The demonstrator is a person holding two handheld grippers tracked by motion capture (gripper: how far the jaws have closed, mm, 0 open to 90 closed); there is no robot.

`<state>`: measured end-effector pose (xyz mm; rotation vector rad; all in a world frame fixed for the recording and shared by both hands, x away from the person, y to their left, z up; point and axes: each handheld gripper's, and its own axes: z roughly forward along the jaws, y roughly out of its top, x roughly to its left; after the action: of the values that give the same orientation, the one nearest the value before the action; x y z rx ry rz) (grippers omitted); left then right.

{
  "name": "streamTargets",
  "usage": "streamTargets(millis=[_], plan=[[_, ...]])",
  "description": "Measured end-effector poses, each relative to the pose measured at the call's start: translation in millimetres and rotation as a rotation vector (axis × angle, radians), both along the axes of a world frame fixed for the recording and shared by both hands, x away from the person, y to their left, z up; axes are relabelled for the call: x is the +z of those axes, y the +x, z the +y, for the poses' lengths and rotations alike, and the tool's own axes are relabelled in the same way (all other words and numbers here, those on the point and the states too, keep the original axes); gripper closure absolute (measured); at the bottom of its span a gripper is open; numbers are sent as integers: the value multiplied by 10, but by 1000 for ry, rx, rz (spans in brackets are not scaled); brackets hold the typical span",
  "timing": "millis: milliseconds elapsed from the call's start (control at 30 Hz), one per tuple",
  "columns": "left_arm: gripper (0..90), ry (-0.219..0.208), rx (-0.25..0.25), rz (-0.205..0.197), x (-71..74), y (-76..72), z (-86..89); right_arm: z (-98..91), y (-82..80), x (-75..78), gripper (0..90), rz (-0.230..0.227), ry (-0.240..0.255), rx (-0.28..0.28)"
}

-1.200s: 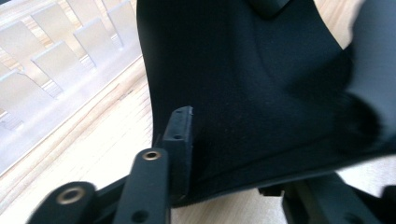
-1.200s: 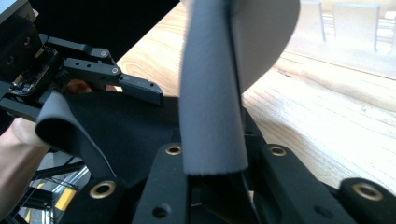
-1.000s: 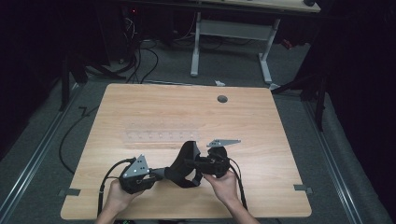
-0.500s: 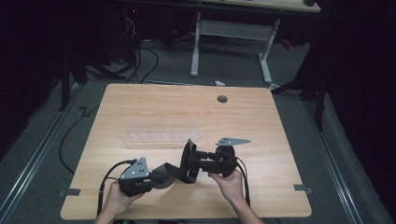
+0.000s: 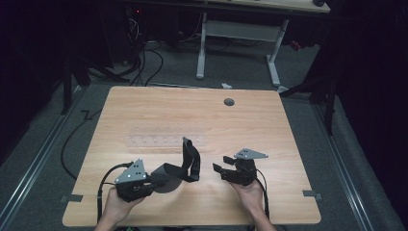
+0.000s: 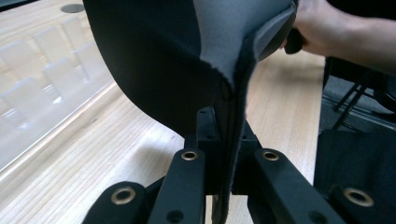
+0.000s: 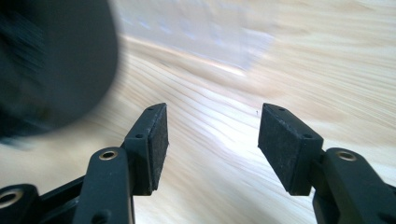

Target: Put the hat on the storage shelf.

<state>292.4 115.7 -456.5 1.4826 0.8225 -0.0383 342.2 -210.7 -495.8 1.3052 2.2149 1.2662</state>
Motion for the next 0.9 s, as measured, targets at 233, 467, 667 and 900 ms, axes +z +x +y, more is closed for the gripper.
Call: streamTargets(millis=[233, 467, 667, 900], plan=[[867, -38, 58, -4, 72, 64, 142, -144, 28, -209, 410, -33, -170, -117], [867, -56, 100, -13, 129, 111, 237, -244, 64, -287, 405, -38, -249, -184], [866, -76, 135, -21, 170, 154, 307, -278, 88, -353, 397, -20, -280, -199], [866, -93, 177, -26, 200, 223, 400, -327, 119, -355, 382, 17, -238, -207]])
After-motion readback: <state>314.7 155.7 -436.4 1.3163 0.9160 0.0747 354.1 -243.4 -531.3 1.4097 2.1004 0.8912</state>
